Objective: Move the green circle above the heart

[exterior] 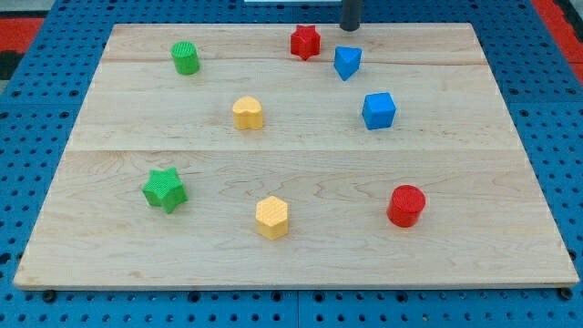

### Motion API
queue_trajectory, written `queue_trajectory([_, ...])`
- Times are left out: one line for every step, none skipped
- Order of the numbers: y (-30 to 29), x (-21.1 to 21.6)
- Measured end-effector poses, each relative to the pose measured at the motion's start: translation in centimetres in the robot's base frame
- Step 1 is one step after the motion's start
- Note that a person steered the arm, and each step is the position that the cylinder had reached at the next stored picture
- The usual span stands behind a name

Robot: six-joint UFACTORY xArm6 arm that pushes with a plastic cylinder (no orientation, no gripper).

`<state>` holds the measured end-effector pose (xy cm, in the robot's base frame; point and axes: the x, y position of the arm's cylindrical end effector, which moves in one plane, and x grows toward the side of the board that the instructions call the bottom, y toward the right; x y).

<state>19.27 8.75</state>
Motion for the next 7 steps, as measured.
queue_trajectory([-4.9,0.0])
queue_trajectory([-9.3,0.2])
queue_trajectory([-16.3,0.0])
queue_trajectory([-24.2,0.0])
queue_trajectory([-28.8,1.9])
queue_trajectory([-27.4,6.4])
queue_trajectory([-26.0,6.8])
